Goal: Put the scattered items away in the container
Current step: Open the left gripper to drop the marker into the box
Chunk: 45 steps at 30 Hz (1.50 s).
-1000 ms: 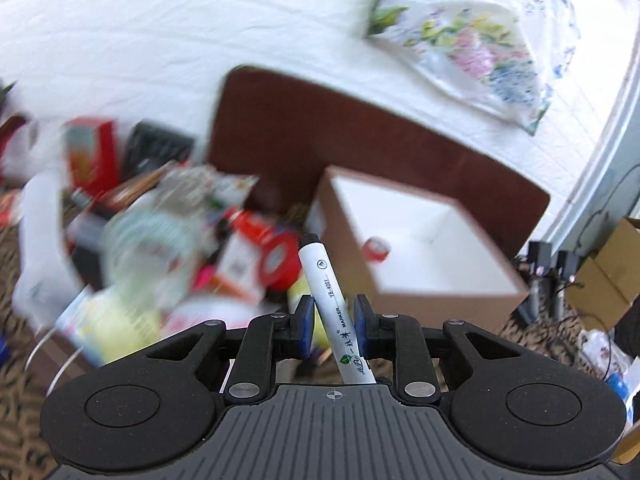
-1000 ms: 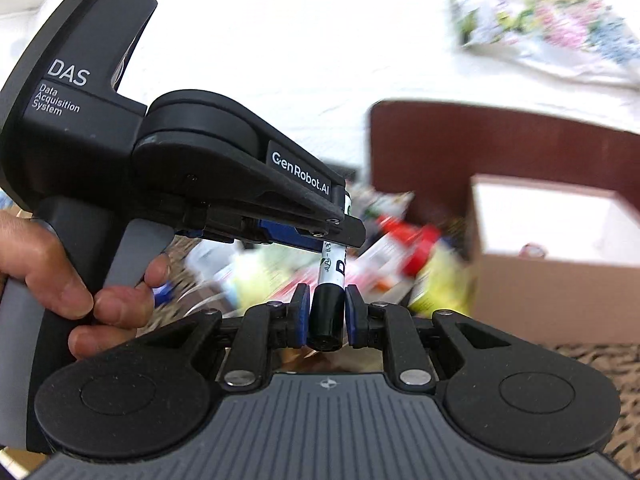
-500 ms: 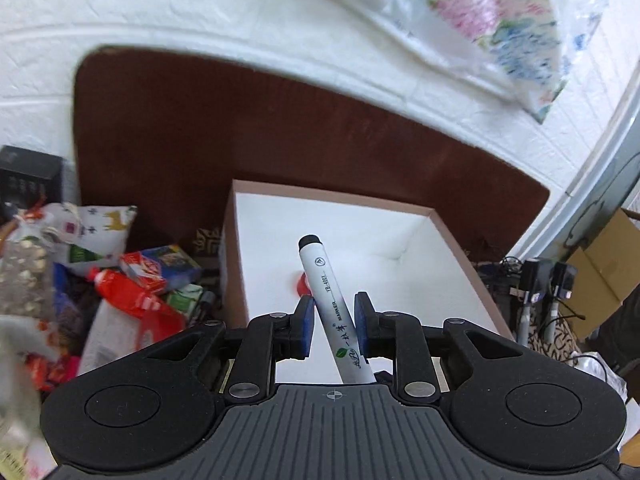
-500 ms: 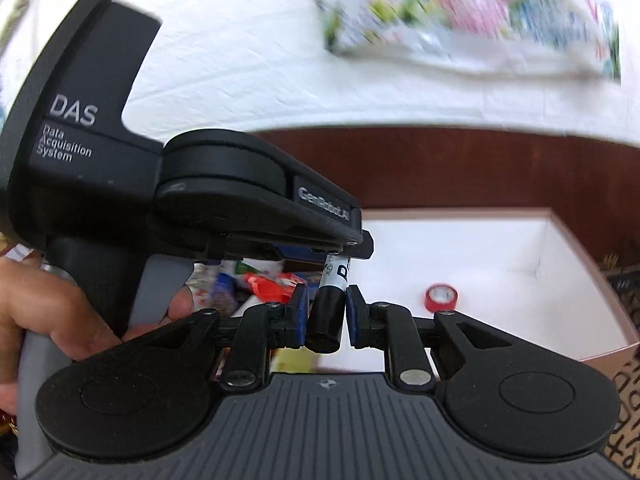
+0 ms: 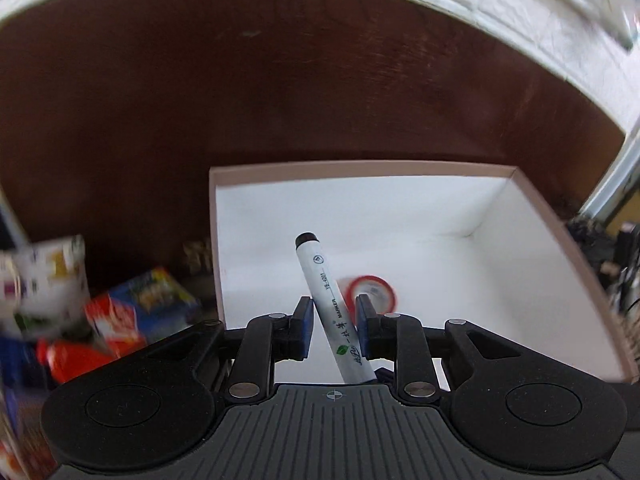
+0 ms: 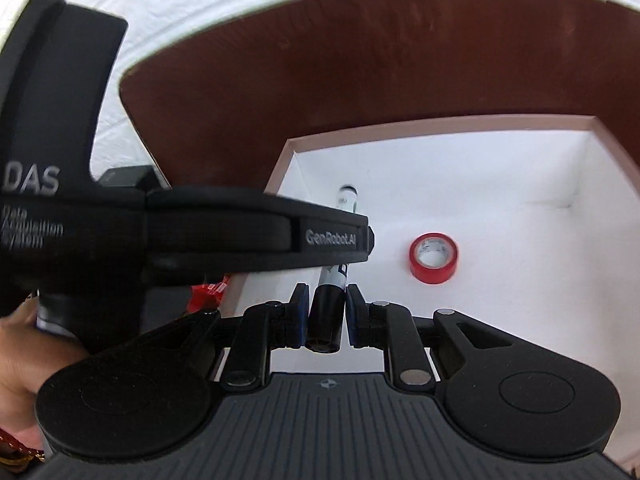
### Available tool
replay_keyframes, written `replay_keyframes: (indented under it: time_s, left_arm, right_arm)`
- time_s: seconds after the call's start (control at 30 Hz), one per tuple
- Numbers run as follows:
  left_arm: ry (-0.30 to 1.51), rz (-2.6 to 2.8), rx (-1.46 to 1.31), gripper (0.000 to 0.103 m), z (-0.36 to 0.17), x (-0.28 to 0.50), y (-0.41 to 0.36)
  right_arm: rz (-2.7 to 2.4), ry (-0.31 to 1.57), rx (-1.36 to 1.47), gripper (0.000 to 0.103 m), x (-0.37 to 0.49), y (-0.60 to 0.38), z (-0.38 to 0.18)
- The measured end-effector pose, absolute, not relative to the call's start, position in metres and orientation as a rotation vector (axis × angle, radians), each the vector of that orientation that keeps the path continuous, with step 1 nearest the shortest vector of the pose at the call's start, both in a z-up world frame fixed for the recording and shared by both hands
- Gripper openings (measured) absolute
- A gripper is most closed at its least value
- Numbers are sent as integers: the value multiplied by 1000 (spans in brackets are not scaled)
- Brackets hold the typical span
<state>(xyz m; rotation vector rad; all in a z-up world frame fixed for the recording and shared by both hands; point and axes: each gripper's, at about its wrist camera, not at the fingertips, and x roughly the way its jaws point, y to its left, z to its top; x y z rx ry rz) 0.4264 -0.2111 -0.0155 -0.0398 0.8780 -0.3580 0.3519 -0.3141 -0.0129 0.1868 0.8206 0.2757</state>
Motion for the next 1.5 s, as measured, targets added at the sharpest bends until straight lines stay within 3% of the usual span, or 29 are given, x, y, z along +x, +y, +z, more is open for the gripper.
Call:
replay_keyframes:
  time_s: [0.1, 0.27, 0.37, 0.6, 0.7, 0.73, 0.77, 1.17, 1.5]
  left_arm:
    - [879, -347, 6, 23, -16, 433, -216]
    - [832, -327, 146, 44, -22, 430, -230]
    - [814, -332, 215, 52, -27, 429, -237]
    - [818, -393, 230, 91, -24, 432, -241]
    - [804, -431, 219, 94, -23, 430, -243]
    - [800, -437, 213, 94, -22, 429, -242]
    - [795, -440, 204, 95, -21, 428, -242]
    - [629, -392, 20, 103, 16, 384, -205]
    - [502, -449, 29, 103, 56, 282, -157]
  right_arm:
    - [286, 841, 186, 22, 366, -314, -17]
    - [286, 878, 207, 21, 377, -316, -27]
    - [275, 897, 209, 20, 380, -316, -35]
    - [252, 946, 252, 21, 385, -320, -47]
    - [189, 973, 254, 51, 383, -324, -51]
    - [159, 976, 262, 65, 382, -327, -54]
    - [143, 971, 273, 72, 382, -333, -56]
    - [107, 876, 359, 95, 366, -353, -30]
    - [166, 529, 88, 99, 261, -296, 26]
